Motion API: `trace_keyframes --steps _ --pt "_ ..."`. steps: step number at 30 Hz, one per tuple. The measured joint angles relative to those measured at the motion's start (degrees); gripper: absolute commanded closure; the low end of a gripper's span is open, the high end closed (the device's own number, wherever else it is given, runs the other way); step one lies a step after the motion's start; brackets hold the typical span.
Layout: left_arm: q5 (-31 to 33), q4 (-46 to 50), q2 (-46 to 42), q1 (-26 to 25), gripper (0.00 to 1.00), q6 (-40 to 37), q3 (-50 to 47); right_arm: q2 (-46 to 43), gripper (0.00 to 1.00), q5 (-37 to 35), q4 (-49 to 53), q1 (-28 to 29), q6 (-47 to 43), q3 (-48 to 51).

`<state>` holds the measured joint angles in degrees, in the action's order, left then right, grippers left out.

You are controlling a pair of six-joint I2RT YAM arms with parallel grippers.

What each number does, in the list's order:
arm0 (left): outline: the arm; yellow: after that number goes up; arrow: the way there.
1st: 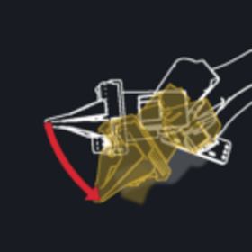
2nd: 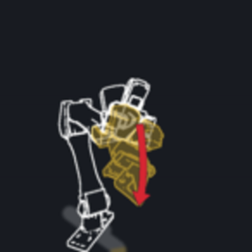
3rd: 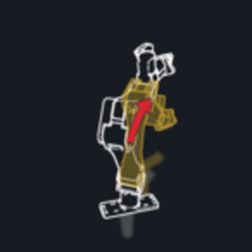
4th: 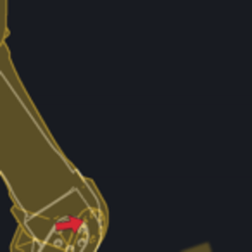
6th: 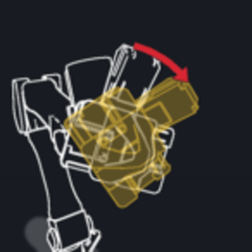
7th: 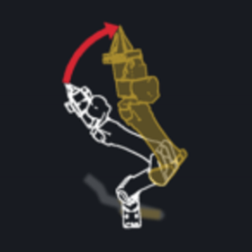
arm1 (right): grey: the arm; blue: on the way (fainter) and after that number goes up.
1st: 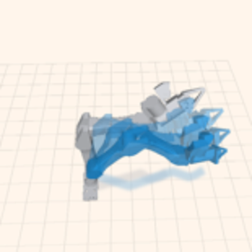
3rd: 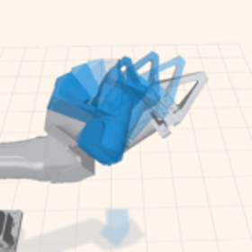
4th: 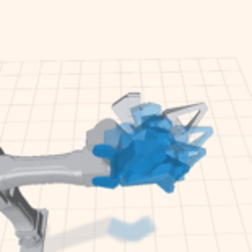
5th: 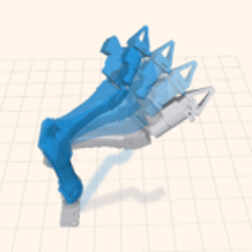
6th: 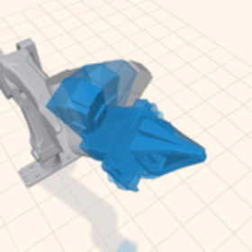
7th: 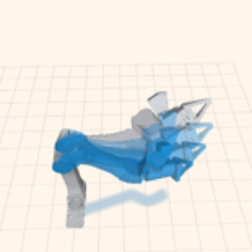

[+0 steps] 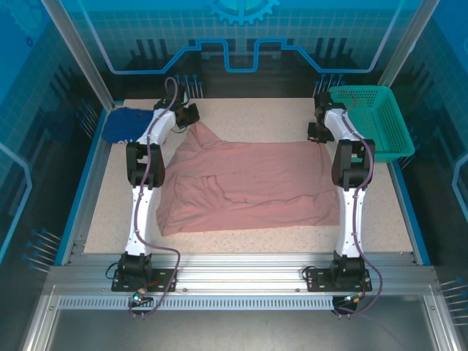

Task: Fold the inside-out t-shirt
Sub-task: Fold the T-shirt at the center of the table.

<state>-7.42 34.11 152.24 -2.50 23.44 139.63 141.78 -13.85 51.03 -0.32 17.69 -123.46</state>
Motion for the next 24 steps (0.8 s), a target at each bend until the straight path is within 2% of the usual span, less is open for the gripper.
trace_keyframes --steps 4,12,24 --pt "0.0 0.0 -1.1 0.0 1.0 0.0 0.0 0.0 0.96 0.0 -0.1 0.0 -0.5 0.0" --pt "-1.3 -0.2 -7.8 0.0 1.0 0.0 -4.4 -2.1 0.97 -0.2 -2.8 0.0 -3.2 3.4" --pt "-3.4 -8.7 -35.2 -0.1 1.0 1.3 -36.9 -16.5 0.94 -1.6 -11.3 0.2 -9.2 20.3"
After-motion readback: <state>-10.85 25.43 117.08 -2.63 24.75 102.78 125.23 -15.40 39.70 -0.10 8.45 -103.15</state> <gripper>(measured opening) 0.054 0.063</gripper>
